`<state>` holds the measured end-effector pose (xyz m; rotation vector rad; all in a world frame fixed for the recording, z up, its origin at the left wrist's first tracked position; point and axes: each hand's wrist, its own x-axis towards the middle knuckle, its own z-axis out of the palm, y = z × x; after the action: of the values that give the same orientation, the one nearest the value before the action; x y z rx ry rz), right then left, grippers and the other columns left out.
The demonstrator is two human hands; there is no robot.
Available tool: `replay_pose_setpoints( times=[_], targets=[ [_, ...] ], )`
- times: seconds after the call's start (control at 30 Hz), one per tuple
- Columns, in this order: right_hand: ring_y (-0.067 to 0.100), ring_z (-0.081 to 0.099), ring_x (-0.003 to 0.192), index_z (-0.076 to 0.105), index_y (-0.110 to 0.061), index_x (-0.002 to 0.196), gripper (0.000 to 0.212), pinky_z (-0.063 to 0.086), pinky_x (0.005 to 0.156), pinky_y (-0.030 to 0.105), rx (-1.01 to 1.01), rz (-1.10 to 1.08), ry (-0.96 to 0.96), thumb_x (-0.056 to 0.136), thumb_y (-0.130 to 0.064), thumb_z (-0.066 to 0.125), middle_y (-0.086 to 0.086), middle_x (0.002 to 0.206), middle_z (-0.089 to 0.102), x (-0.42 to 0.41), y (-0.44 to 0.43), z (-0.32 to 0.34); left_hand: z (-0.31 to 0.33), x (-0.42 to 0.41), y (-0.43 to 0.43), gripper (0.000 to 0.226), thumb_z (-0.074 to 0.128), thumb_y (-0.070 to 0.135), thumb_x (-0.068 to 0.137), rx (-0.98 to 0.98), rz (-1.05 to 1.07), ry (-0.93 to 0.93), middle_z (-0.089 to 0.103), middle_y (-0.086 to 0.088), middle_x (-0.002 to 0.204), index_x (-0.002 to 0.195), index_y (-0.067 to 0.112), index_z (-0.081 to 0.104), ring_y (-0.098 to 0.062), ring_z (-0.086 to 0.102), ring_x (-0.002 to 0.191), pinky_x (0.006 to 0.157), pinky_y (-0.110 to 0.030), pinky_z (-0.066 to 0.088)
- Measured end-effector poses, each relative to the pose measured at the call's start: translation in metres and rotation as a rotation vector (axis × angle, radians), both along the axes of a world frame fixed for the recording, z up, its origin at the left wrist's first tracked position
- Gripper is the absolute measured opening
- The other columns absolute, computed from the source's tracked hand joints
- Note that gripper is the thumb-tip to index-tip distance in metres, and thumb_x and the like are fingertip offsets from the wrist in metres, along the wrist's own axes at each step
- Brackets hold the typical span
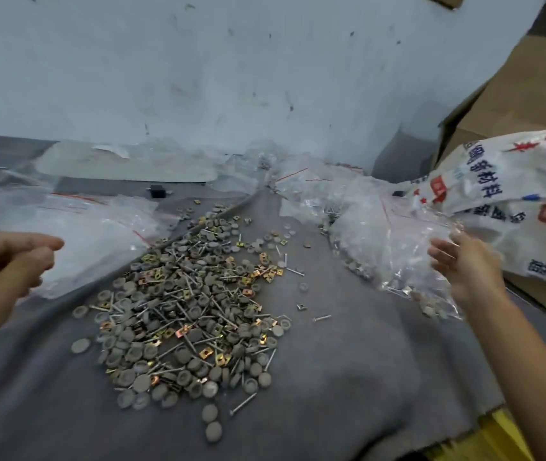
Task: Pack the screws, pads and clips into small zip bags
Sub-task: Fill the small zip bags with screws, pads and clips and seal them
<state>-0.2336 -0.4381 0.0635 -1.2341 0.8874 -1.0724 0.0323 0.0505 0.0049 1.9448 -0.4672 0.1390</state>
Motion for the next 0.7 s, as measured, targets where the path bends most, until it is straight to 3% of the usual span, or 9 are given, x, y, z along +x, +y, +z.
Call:
replay_pose_setpoints(
  times=[0.07, 0.17, 0.2, 0.3, 0.37, 0.43, 0.5, 0.6, 0.7],
  targets=[
    [0.018, 0.057, 0.068, 0.047, -0.013, 0.129, 0.03, 0.05, 0.067, 0.031, 0.057, -0.099, 0.075, 0.101, -0.019, 0.054, 0.012, 0.109, 0.055, -0.006, -0.021, -0.016, 0.001, -0.01, 0.006, 0.019, 0.056, 0.013, 0.101, 0.042, 0.066, -0.072, 0.069, -0.001, 0.094, 0.104, 0.026, 0.07, -0.015, 0.062, 0.081, 0.075, -0.012, 0.05],
    [0.017, 0.065, 0.077, 0.037, -0.02, 0.146, 0.056, 0.052, 0.076, 0.037, -0.012, -0.042, 0.175, 0.095, -0.023, 0.062, 0.007, 0.109, 0.065, 0.009, 0.004, -0.034, -0.002, -0.016, 0.008, 0.02, 0.063, 0.01, 0.097, 0.167, 0.118, -0.155, 0.069, 0.007, 0.095, 0.109, 0.024, 0.069, 0.008, 0.059, 0.08, 0.072, 0.001, 0.038],
    [0.018, 0.068, 0.08, 0.041, -0.022, 0.144, 0.055, 0.053, 0.075, 0.037, -0.062, 0.029, 0.196, 0.094, -0.021, 0.063, 0.008, 0.108, 0.068, 0.021, 0.025, -0.038, -0.007, -0.008, 0.009, 0.022, 0.062, 0.01, 0.097, 0.223, 0.132, -0.166, 0.071, 0.001, 0.104, 0.116, 0.02, 0.069, 0.007, 0.06, 0.086, 0.079, -0.004, 0.04],
    [0.018, 0.071, 0.079, 0.057, -0.024, 0.128, 0.034, 0.056, 0.065, 0.031, -0.181, 0.319, 0.157, 0.096, -0.014, 0.065, 0.005, 0.104, 0.072, 0.061, 0.1, -0.047, -0.024, 0.015, 0.012, 0.046, 0.058, 0.022, 0.101, 0.573, 0.146, -0.145, 0.055, -0.011, 0.147, 0.146, 0.015, 0.051, -0.027, 0.051, 0.133, 0.109, -0.04, 0.038],
    [0.01, 0.071, 0.077, 0.064, -0.03, 0.12, 0.026, 0.058, 0.062, 0.026, -0.241, 0.535, 0.144, 0.097, -0.017, 0.066, -0.004, 0.098, 0.074, 0.086, 0.15, -0.051, -0.034, 0.022, 0.012, 0.057, 0.053, 0.036, 0.102, 0.779, 0.139, -0.06, 0.047, -0.006, 0.154, 0.155, 0.024, 0.036, -0.029, 0.04, 0.143, 0.112, -0.046, 0.033],
    [0.009, 0.072, 0.082, 0.065, -0.036, 0.117, 0.026, 0.059, 0.066, 0.026, -0.307, 0.704, 0.158, 0.096, -0.022, 0.066, -0.009, 0.098, 0.073, 0.108, 0.189, -0.052, -0.044, 0.027, 0.01, 0.058, 0.052, 0.041, 0.101, 0.834, 0.124, -0.025, 0.056, -0.004, 0.144, 0.155, 0.028, 0.036, -0.03, 0.047, 0.135, 0.106, -0.046, 0.039],
    [0.01, 0.071, 0.087, 0.065, -0.038, 0.117, 0.023, 0.058, 0.069, 0.024, -0.373, 0.823, 0.145, 0.096, -0.027, 0.066, -0.011, 0.1, 0.072, 0.123, 0.216, -0.052, -0.052, 0.029, 0.01, 0.049, 0.058, 0.035, 0.099, 0.807, 0.14, -0.089, 0.065, -0.007, 0.13, 0.146, 0.024, 0.051, -0.035, 0.055, 0.121, 0.099, -0.046, 0.045],
    [0.005, 0.07, 0.085, 0.066, -0.048, 0.111, 0.019, 0.056, 0.071, 0.022, -0.46, 0.921, 0.16, 0.097, -0.036, 0.065, -0.015, 0.099, 0.071, 0.132, 0.236, -0.058, -0.051, 0.029, 0.009, 0.022, 0.067, 0.02, 0.093, 0.753, 0.204, -0.262, 0.072, -0.014, 0.107, 0.113, 0.018, 0.075, -0.04, 0.058, 0.098, 0.087, -0.045, 0.047],
    [0.003, 0.068, 0.091, 0.066, -0.052, 0.109, 0.019, 0.056, 0.079, 0.028, -0.476, 0.962, 0.201, 0.096, -0.039, 0.063, -0.019, 0.105, 0.071, 0.129, 0.239, -0.069, -0.041, 0.028, 0.01, 0.018, 0.064, 0.027, 0.097, 0.64, 0.245, -0.311, 0.072, -0.01, 0.107, 0.104, 0.02, 0.078, -0.038, 0.06, 0.101, 0.093, -0.048, 0.044]
  ],
)
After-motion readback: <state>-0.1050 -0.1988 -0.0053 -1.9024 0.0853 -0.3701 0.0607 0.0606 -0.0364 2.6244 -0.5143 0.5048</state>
